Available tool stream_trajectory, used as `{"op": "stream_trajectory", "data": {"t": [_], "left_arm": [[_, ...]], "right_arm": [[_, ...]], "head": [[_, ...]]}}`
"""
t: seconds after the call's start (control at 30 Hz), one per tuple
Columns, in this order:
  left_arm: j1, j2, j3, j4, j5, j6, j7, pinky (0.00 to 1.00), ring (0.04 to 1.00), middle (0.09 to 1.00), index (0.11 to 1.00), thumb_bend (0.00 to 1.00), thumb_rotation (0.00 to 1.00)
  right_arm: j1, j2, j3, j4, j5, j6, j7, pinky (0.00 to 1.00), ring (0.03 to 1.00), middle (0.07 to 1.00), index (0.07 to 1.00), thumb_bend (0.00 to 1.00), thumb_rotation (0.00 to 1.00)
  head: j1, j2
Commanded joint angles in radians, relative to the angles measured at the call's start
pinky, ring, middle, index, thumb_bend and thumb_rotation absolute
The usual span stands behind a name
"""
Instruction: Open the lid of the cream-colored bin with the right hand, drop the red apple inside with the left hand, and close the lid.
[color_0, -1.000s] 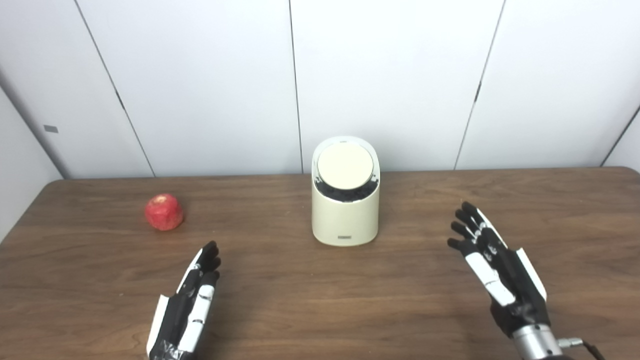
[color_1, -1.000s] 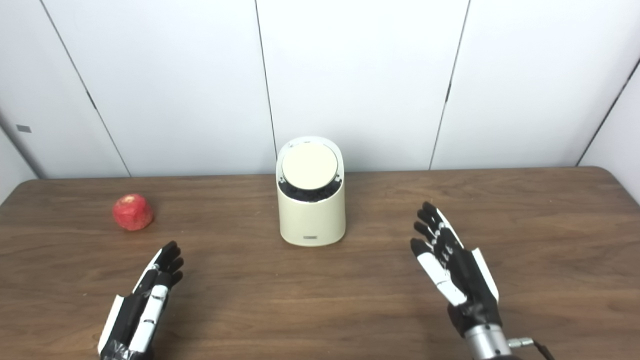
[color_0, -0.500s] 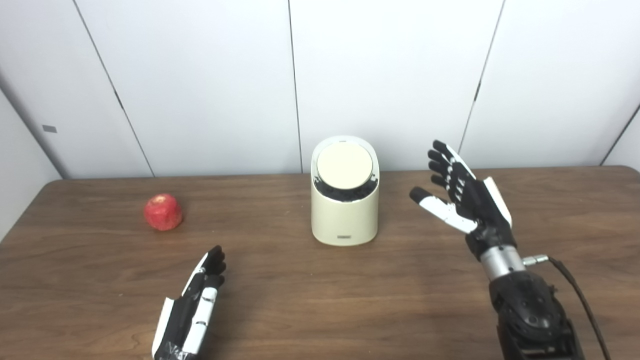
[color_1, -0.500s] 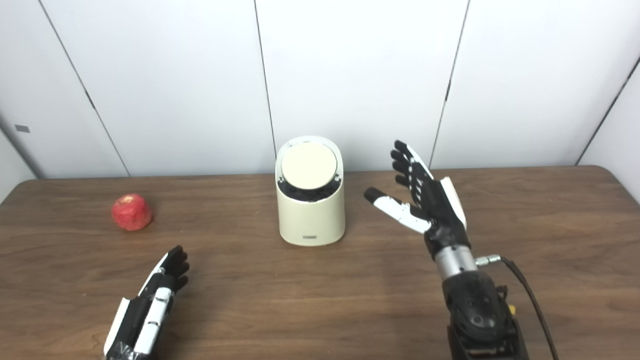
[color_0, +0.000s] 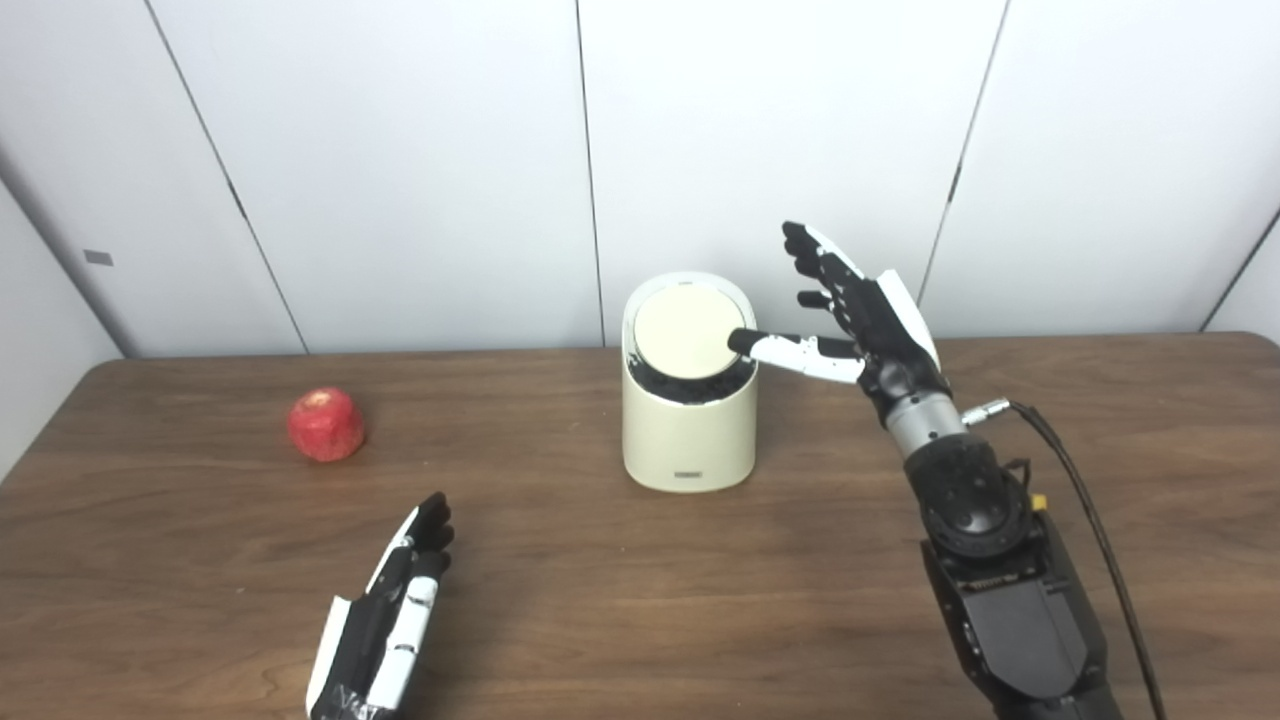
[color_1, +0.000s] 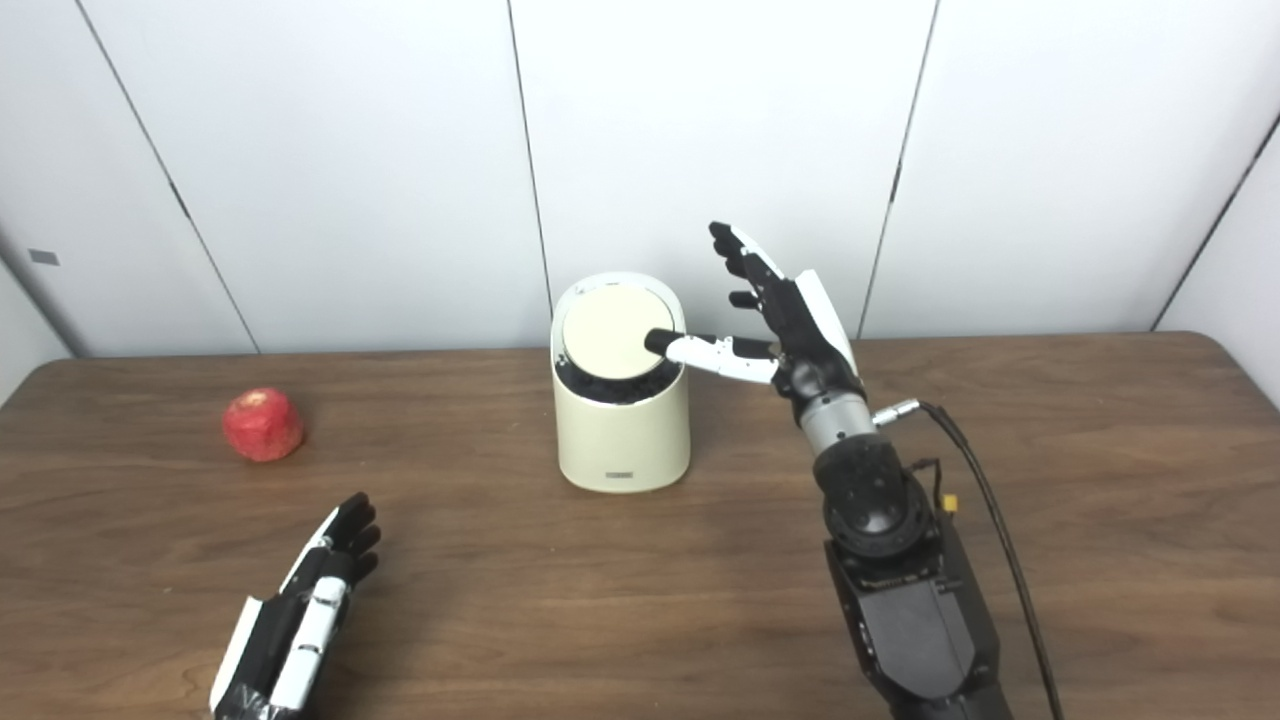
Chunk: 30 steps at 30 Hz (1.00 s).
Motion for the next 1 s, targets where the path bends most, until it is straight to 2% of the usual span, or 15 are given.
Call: {"op": "stream_trajectory", "data": {"t": [0.0,0.13,0.43,0.57,0.8,0.97], "left_arm": [[0.004,0.008,-0.005,-0.022,0.006,-0.034,0.001,0.94,0.941,0.951,0.962,0.43,0.82],[0.005,0.004,-0.009,-0.023,0.008,-0.035,0.003,0.94,0.940,0.950,0.962,0.43,0.82],[0.009,-0.002,-0.021,-0.029,0.018,-0.036,0.007,0.93,0.930,0.943,0.950,0.40,0.82],[0.008,-0.004,-0.021,-0.026,0.013,-0.040,0.006,0.94,0.931,0.944,0.948,0.41,0.81],[0.005,-0.009,-0.022,-0.029,0.014,-0.037,0.011,0.92,0.927,0.940,0.947,0.43,0.81],[0.000,-0.014,-0.020,-0.027,0.012,-0.042,0.014,0.91,0.928,0.941,0.947,0.46,0.81]], "right_arm": [[-0.070,0.000,0.005,0.003,-0.017,-0.023,-0.012,0.83,0.923,0.918,0.905,0.90,0.35],[-0.111,0.002,0.029,0.052,-0.047,-0.011,-0.015,0.84,0.919,0.919,0.911,0.90,0.32],[-0.176,0.005,0.083,0.159,-0.122,-0.038,-0.042,0.77,0.891,0.911,0.910,0.93,0.32],[-0.190,0.003,0.103,0.187,-0.152,-0.054,-0.054,0.75,0.881,0.907,0.906,0.95,0.28],[-0.202,-0.009,0.116,0.236,-0.178,-0.106,-0.071,0.82,0.898,0.909,0.904,0.95,0.20],[-0.209,-0.030,0.130,0.262,-0.207,-0.132,-0.083,0.82,0.897,0.911,0.902,0.95,0.18]], "head": [[-0.001,0.001],[0.004,0.001],[0.009,0.012],[0.012,0.017],[0.015,0.024],[0.017,0.027]]}}
